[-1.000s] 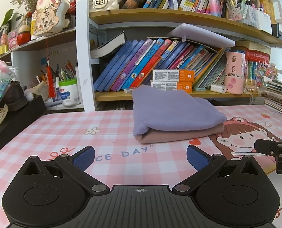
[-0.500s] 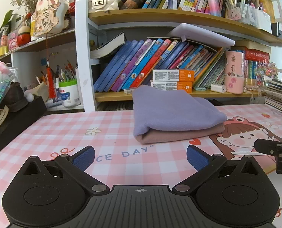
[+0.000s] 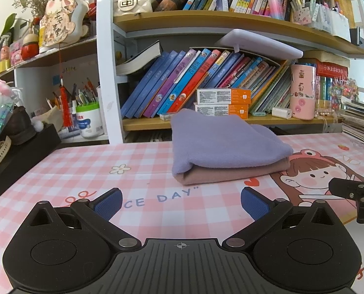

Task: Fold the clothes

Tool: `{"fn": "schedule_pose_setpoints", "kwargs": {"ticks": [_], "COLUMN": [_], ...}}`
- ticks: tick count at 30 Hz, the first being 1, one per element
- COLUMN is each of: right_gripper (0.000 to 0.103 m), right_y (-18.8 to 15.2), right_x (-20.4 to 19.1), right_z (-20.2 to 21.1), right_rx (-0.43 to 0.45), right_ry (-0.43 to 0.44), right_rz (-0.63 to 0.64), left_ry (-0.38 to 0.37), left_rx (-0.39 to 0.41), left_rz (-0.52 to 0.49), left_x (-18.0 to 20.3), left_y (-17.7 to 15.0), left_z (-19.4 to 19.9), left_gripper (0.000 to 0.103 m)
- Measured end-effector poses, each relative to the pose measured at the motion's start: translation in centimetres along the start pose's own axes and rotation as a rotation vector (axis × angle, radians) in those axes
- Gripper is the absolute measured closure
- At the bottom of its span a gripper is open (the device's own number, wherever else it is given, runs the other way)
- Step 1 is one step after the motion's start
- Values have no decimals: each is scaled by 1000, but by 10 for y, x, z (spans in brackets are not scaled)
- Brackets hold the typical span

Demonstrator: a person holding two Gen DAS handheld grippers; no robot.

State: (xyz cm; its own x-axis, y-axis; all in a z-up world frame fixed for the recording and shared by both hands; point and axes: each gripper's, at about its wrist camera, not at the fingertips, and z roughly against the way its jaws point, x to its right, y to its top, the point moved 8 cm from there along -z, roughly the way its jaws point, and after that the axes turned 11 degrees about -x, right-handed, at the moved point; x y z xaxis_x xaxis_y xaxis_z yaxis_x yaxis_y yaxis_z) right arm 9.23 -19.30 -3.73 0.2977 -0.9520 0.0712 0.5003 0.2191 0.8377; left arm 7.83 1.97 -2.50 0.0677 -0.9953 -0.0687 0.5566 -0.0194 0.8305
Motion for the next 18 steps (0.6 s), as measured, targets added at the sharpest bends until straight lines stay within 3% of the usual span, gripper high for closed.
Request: {"fn": "schedule_pose_setpoints", "kwargs": {"ticks": [18], "right_gripper": [0], "right_y": [0], "right_x": [-1], "right_z": [0], "right_rx": [-2], "right_ry": [0], "right_rz": [4], "left_ry": [12], "left_rx": [-3], "left_rz": [-14], "left_x": [2], "left_y": [-1], "left_z": [0], "left_gripper": [0]}}
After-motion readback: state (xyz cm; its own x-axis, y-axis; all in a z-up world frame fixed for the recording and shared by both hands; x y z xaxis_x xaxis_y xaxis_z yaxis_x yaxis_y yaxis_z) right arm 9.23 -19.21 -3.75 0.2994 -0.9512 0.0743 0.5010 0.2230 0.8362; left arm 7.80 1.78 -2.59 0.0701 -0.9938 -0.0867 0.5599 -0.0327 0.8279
